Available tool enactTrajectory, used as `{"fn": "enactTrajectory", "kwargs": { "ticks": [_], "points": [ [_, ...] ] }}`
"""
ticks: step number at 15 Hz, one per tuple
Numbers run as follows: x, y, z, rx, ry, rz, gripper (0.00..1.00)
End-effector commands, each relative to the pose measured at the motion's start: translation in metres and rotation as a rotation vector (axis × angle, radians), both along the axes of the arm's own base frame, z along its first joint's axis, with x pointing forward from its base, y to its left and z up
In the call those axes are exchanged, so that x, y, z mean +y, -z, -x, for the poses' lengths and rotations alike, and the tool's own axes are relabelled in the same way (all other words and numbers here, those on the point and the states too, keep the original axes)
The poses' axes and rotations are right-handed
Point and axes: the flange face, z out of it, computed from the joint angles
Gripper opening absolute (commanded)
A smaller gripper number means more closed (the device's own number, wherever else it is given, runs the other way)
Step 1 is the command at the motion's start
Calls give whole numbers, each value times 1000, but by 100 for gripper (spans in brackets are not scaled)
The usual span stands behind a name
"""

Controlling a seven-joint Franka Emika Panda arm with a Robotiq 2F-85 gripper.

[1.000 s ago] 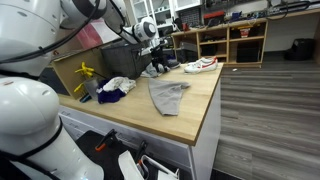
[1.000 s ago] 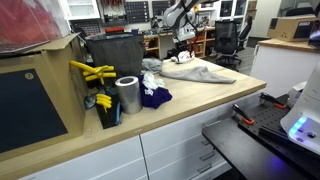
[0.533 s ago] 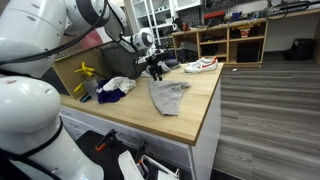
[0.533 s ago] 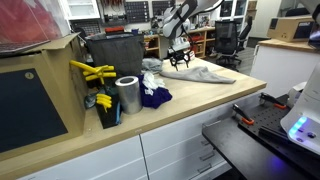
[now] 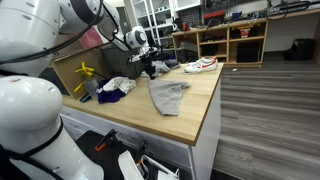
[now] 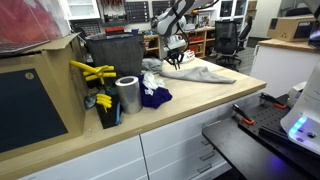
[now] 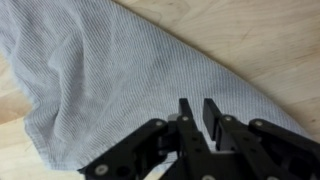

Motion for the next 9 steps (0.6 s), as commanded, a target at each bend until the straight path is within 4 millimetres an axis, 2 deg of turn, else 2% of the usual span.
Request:
{"fn": "enactTrajectory", "kwargs": {
  "ticks": [1, 9],
  "points": [
    [1, 16, 14, 23, 1, 21, 0],
    [-1, 50, 26, 67, -10, 65, 0]
  ]
}}
